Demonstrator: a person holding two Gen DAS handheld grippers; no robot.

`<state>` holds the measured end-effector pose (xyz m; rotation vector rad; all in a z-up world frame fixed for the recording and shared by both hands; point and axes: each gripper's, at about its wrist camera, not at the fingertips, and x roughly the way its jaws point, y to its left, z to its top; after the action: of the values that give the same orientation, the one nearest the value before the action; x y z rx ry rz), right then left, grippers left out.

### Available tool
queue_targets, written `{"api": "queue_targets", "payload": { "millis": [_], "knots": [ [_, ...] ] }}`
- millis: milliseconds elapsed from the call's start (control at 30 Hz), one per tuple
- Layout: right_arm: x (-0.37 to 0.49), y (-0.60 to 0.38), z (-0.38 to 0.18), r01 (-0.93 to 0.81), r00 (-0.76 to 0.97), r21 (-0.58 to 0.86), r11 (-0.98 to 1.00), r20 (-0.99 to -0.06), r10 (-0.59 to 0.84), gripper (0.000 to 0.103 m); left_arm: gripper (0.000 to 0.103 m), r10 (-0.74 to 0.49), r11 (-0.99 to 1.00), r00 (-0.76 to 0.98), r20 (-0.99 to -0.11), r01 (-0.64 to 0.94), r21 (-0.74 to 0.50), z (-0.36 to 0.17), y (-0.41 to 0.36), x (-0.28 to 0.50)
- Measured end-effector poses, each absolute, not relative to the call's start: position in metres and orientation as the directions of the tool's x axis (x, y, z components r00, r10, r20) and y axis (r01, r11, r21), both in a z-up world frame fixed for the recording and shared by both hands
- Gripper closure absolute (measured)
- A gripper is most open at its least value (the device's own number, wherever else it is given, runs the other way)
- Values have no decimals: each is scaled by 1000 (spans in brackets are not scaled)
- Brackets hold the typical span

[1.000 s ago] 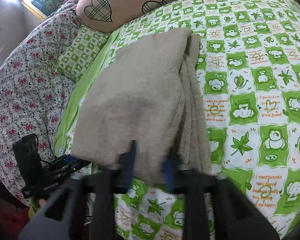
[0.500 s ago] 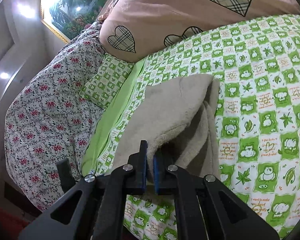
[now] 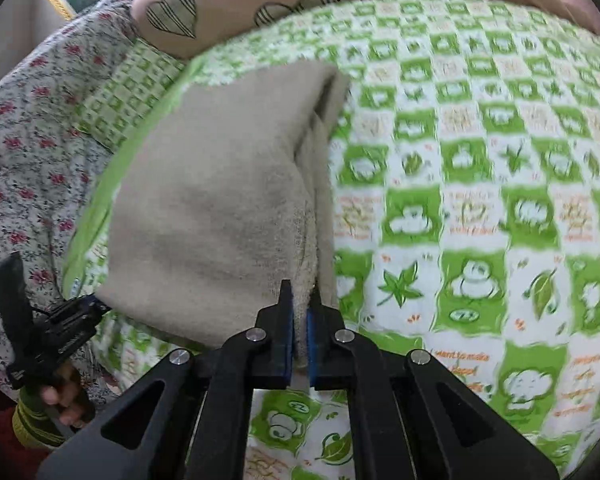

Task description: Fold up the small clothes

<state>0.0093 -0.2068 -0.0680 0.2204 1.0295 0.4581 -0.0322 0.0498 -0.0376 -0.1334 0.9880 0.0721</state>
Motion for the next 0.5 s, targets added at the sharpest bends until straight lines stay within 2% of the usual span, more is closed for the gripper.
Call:
{"api": "queue_targets", "payload": {
  "millis": [200, 333, 400, 467, 500],
  "knots": [
    [7, -196, -78, -284, 422, 306, 909, -811, 405, 97, 83, -68, 985, 534, -843, -101, -143, -42, 62, -30],
    [10, -204, -80, -244, 409, 364, 899, -802, 436, 97, 81, -149, 979, 521, -840, -42, -200, -40, 69, -37],
    [12, -213, -80, -210, 400, 419, 883, -788, 469, 94, 79, -187, 973, 512, -838, -23, -231, -35, 74, -41],
    [12, -222, -79, -171, 391, 454, 874, -783, 483, 77, 79, -217, 968, 514, -830, 2, -252, -27, 80, -48],
    [11, -228, -76, -147, 395, 458, 877, -785, 476, 76, 78, -233, 965, 521, -821, 16, -263, -20, 83, -50]
  ]
}}
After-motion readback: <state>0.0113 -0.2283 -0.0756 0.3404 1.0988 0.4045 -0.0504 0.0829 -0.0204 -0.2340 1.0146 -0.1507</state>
